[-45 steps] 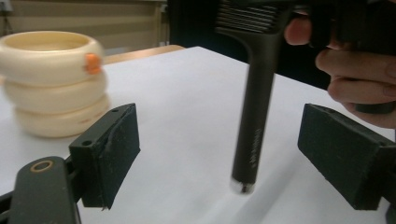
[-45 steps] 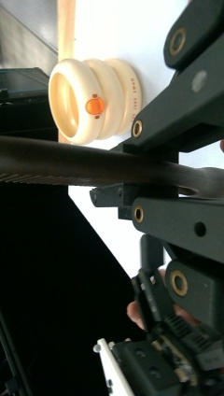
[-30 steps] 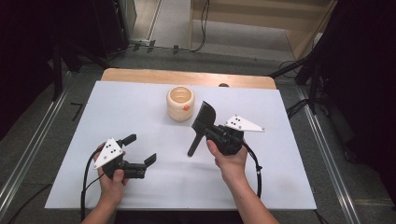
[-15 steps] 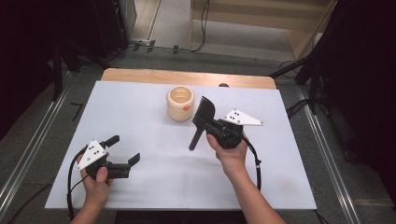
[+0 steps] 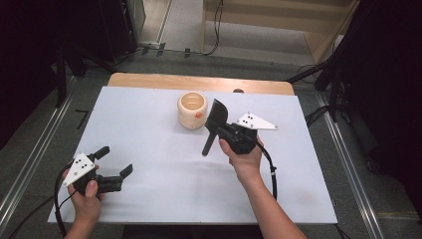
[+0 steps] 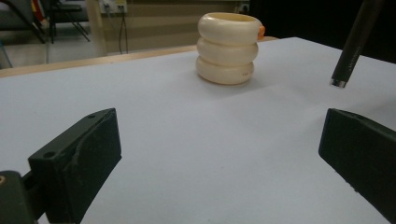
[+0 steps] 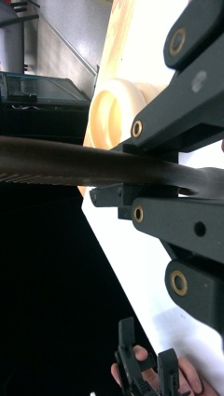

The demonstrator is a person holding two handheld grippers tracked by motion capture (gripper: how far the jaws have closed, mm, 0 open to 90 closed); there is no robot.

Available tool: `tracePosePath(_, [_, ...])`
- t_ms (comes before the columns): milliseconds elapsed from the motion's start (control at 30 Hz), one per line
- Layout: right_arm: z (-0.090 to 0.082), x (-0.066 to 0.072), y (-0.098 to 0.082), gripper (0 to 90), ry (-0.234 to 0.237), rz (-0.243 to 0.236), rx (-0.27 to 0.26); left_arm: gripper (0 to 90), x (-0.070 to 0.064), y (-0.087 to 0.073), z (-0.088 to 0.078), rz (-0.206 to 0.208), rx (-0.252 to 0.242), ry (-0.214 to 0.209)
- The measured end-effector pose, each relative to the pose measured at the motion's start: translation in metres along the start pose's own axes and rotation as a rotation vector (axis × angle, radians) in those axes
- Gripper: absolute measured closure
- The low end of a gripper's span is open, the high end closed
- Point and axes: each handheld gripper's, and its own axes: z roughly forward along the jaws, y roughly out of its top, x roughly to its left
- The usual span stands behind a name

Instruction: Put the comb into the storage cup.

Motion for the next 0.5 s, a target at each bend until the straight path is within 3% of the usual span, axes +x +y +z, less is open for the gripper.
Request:
tracePosePath(267, [0.0043,-0.0035,0.0045,83.3,-0.003,-0.011,0.003,0.0,0.0082,-0.0040,-0.0056,-0.023,0.007,0.013])
tracePosePath(500, [0.0099,-0.0062,0.0085,83.3,-0.005,-0.012,-0.005,0.0,0.0030,-0.0055,-0.0021,0.014,0.029,0.022])
